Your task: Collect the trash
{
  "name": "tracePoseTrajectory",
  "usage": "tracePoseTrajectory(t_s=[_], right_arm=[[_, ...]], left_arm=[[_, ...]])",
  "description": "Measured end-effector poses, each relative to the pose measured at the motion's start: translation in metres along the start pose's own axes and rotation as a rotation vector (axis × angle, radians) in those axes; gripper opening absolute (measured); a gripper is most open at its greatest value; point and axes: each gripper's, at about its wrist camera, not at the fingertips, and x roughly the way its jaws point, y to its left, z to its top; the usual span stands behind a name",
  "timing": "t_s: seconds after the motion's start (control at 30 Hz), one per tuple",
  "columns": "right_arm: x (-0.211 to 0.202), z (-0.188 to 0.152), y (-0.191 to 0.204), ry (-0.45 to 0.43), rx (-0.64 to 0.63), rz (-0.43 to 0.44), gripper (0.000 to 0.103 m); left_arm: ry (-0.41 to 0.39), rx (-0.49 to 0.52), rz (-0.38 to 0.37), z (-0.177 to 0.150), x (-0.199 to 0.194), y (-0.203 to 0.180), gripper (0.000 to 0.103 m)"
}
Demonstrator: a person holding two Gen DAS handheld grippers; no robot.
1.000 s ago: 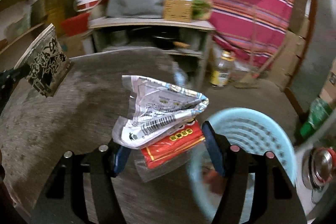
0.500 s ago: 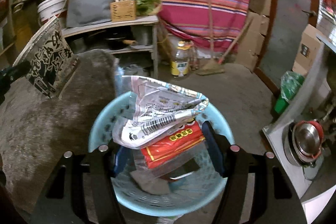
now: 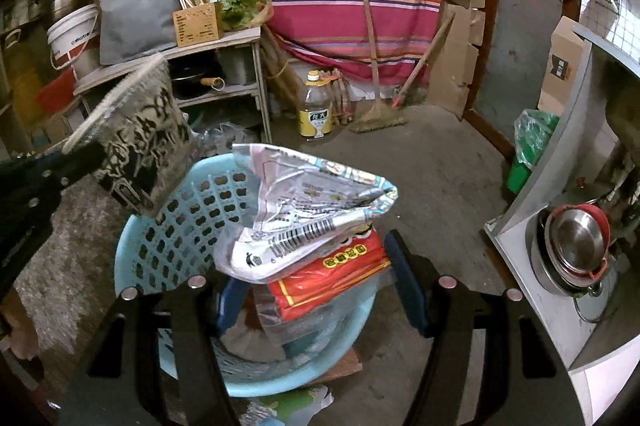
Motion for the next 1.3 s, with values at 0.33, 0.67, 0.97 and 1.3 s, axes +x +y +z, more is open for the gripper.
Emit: tracePoseTrajectory(t_s=[0.33, 0.67, 0.97, 1.3], right_arm=[[0.011, -0.008, 0.009, 0.019, -0.001, 0.023, 0.064], [0.036, -0.008, 0.040, 0.022, -0.032, 0.049, 0.065], [0.040, -0.006, 0.047, -0.028, -0.004, 0.027, 0.092], [0.010, -0.020, 0.067, -0.066, -0.006, 0.023, 0.099]], left_arm=[[0.002, -0.052, 0.072, -0.010, -0.007, 0.019, 0.067], [-0.026, -0.111, 0.218, -0.024, -0.039, 0.058, 0.095], [-0.077, -0.123, 0.284, -0.043, -0.075, 0.078, 0.098], [-0.073, -0.169, 0.333, -0.070, -0.119, 0.101, 0.098]])
